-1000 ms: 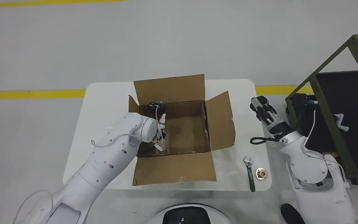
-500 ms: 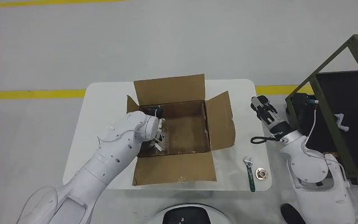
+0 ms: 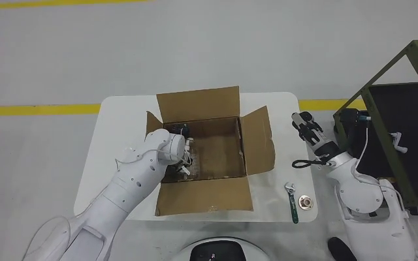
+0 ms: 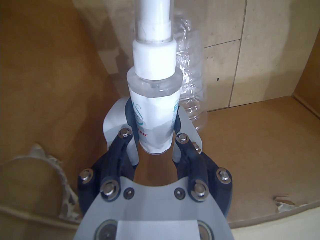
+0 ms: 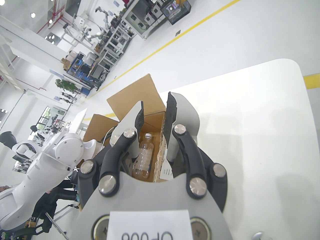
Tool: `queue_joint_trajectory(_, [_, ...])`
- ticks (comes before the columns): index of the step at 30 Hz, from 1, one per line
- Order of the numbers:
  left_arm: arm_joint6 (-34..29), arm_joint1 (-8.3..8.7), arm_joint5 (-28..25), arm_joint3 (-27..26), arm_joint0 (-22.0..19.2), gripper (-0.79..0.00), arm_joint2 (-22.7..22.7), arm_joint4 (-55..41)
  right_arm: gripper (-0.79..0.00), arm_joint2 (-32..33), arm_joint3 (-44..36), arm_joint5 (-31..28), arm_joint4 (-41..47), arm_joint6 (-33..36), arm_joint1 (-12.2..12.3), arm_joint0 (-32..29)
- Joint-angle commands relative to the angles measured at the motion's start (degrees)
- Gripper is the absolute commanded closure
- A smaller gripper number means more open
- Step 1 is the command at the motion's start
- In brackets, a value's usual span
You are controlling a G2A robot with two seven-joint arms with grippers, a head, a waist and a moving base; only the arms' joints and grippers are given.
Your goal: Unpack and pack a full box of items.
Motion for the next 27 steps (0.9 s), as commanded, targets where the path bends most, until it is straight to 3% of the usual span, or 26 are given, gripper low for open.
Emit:
queue_joint_trajectory(1, [0.0,-0.15,0.13,0.33,-0.01,0.0,-0.09,0.02,-0.237,0.05,0.0,0.07,0.09,0.08,0.01,-0.03])
queue_joint_trajectory(2, [-0.01,-0.21,0.1,0.33,-0.09,0.0,-0.12,0.06,-0.24,0.07,-0.01,0.08,0.1,0.1,0.01,-0.03])
queue_joint_trajectory(3, [-0.05,-0.27,0.07,0.4,-0.12,-0.049,-0.17,0.07,-0.243,0.1,-0.06,0.03,0.08,0.09,0.02,-0.01])
queue_joint_trajectory(4, [-0.08,-0.33,0.04,0.48,-0.14,-0.172,-0.21,0.11,-0.246,0.13,-0.04,0.0,0.07,0.1,0.02,0.0])
queue_joint_trajectory(7, [-0.08,-0.48,0.08,0.66,-0.15,-0.785,-0.29,0.37,-0.252,0.17,-0.01,0.06,0.05,0.06,0.03,0.04])
queue_joint_trajectory(18, [-0.51,-0.45,-0.54,-1.06,-0.51,-0.785,-1.51,2.77,-0.28,0.2,0.87,-0.26,0.11,0.74,0.11,1.43])
queue_joint_trajectory(27, [3.18,0.82,-4.53,-12.93,1.38,-0.785,-5.73,5.01,-0.286,-0.5,1.38,-0.81,0.7,-0.01,0.04,2.29])
